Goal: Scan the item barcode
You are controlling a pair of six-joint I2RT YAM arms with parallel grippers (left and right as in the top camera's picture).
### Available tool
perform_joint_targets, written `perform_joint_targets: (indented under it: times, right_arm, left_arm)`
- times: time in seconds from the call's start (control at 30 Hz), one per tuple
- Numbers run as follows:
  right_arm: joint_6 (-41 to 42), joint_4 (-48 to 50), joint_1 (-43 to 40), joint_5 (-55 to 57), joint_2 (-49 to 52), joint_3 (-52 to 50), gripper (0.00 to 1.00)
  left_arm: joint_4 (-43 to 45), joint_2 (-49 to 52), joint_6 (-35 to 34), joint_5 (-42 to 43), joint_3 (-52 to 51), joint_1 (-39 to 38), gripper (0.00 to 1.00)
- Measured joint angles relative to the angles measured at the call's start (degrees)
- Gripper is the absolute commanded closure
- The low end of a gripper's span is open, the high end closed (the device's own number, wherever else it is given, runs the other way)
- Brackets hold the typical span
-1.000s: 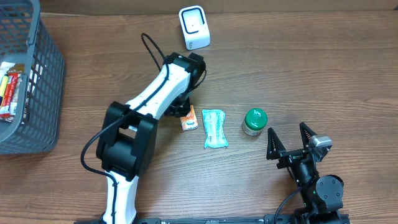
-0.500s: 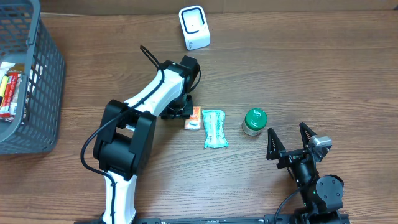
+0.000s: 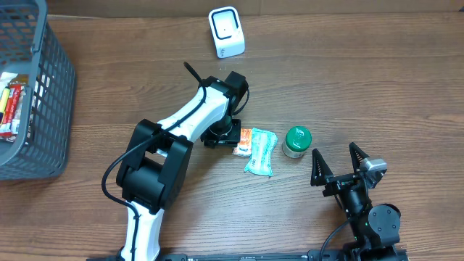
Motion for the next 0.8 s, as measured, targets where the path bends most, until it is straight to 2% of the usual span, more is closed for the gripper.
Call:
perform_joint_targets:
  times: [0.3,0.5,0.63,0.73,0.77,0.8]
  right_arm:
    - [0.0,0.0,0.0,0.0,0.0,0.0,0.00]
    - [0.0,0.0,0.0,0.0,0.0,0.0,0.00]
    - [0.0,0.0,0.0,0.0,0.0,0.0,0.00]
    - [0.0,0.0,0.0,0.0,0.0,0.0,0.00]
    - [0.0,0.0,0.0,0.0,0.0,0.0,0.00]
    - [0.0,0.0,0.0,0.0,0.0,0.0,0.00]
  left_arm:
    - [0.1,0.0,0.2,3.6,0.0,-0.4,0.55]
    - [-3.1,-3.4,0.3,1.0,1.4,0.5,0.52]
    - [-7.9,-9.9,2.5,-3.0,7.7,3.8,0.51]
    - [-11.3,-15.3,4.9,-8.7,14.6,7.7,0.48]
    - [-12.0,-16.9,5.6,-11.2,16.7,9.1,0.42]
    - [-13.0,-18.7,6.1,-14.3,19.2,10.7,0.30]
